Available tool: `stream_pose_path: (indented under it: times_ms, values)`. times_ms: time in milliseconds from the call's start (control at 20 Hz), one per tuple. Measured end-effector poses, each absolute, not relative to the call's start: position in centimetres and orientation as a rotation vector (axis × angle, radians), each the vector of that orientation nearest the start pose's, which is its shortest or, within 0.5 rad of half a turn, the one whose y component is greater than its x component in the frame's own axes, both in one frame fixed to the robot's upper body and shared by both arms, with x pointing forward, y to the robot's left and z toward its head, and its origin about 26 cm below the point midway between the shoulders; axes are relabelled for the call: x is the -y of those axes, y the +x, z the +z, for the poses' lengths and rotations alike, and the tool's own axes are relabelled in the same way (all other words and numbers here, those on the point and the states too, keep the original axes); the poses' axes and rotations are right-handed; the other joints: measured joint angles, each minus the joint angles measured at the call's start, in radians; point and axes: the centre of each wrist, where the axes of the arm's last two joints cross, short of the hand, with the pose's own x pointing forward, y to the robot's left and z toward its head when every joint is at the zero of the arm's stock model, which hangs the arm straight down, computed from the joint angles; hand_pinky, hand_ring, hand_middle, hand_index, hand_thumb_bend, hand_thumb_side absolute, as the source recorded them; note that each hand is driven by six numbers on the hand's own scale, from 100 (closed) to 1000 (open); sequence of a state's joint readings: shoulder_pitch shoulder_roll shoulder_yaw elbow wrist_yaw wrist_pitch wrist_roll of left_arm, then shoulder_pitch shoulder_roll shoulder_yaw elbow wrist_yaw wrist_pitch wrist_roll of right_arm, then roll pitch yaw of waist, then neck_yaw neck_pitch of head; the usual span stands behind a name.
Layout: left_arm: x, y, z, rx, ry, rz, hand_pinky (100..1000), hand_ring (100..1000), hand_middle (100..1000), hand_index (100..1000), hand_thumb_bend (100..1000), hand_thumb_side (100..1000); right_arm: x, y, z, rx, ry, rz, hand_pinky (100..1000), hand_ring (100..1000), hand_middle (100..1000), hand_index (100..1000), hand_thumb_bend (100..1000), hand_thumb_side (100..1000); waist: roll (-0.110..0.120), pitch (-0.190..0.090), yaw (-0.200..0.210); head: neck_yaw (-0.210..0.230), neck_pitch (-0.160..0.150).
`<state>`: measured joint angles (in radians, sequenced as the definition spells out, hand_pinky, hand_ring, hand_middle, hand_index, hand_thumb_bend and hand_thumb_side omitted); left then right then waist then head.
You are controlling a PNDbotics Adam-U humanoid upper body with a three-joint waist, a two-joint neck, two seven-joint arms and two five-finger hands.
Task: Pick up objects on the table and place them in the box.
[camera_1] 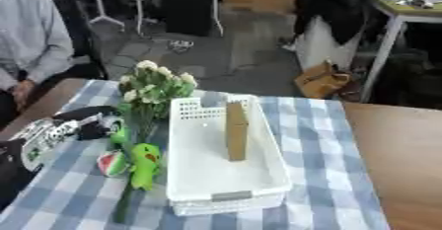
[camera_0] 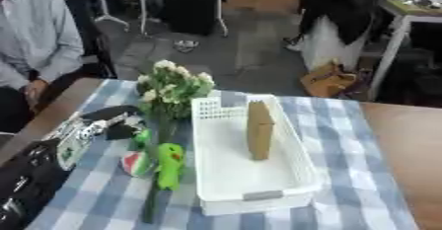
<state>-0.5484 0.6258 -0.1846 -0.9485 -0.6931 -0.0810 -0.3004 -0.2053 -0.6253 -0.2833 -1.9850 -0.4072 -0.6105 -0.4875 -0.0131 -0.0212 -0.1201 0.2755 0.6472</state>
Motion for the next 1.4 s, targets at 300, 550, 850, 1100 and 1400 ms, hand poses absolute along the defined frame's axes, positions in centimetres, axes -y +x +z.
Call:
stream_pose_path:
  times_ms: [300,550,850,1100,1400]
  values:
    - [-39.8,40.1,8.1,1.054,0.773,-1.271,979,1000,1000,1000,150,973,37.2,27.4,24.3,-3.329,0.287,0.436,803,850,788,785,100,743,0.0,0.0,-0.002,0.007,0.0]
    - [-39.8,40.3,8.3,1.027,0.736,-1.311,988,1000,1000,1000,225,977,37.2,27.4,24.3,-3.332,0.281,0.436,803,849,785,782,100,742,0.0,0.0,-0.002,0.012,0.0]
    - [-39.8,40.5,7.3,0.993,0.7,-1.351,982,1000,1000,1000,199,994,37.2,27.4,24.3,-3.335,0.28,0.433,803,848,783,780,100,740,0.0,0.0,-0.002,0.017,0.0]
    - [-39.9,40.3,5.6,1.034,0.652,-1.275,978,1000,1000,1000,191,992,37.2,27.4,24.3,-3.337,0.273,0.437,802,846,780,778,100,736,0.0,0.0,-0.002,0.018,0.0]
    - [-40.0,39.9,4.1,1.069,0.644,-1.243,974,1000,1000,1000,195,980,37.1,27.4,24.2,-3.341,0.266,0.44,801,844,778,777,100,735,0.0,0.0,0.001,0.019,0.0]
